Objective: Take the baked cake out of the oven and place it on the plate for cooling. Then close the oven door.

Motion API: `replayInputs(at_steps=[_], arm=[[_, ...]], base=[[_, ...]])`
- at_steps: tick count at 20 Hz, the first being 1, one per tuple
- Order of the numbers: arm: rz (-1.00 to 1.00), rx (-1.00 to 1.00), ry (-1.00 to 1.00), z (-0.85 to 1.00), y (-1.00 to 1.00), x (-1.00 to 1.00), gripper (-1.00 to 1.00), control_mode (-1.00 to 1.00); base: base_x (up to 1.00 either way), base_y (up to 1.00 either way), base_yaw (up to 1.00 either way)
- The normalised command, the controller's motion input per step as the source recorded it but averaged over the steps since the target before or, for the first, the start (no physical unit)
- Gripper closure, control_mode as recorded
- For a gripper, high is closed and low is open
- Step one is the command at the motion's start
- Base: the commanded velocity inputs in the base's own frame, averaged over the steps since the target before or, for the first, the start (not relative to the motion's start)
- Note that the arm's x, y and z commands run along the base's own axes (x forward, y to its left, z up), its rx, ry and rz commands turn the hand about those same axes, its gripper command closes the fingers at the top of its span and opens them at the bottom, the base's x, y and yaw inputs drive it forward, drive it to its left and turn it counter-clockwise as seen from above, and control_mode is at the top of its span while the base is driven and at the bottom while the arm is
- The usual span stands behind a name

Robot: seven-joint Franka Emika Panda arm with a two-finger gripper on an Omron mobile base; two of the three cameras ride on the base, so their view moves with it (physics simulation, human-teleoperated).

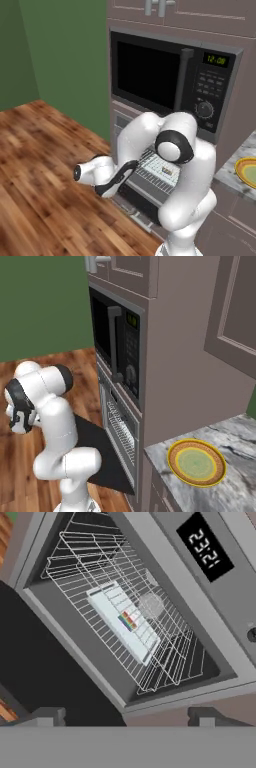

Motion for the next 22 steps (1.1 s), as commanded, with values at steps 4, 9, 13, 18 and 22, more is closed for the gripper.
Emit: replayInputs(at_steps=[4,9,13,18,22], arm=[[0.0,0.13,-0.01,1.0,-0.01,-0.36,-1.0,-1.0],[0.0,0.04,0.0,0.83,-0.33,-0.09,-1.0,-1.0],[0.0,-0.09,0.0,0.02,-0.46,0.17,-1.0,-1.0],[0.0,-0.14,0.03,-0.21,-0.35,0.21,-1.0,-1.0],[0.0,-0.14,0.09,-0.34,-0.07,0.22,-1.0,-1.0]], base=[[0.0,0.0,0.0],[0.0,0.0,0.0],[0.0,0.0,0.0],[0.0,0.0,0.0],[0.0,0.0,0.0]])
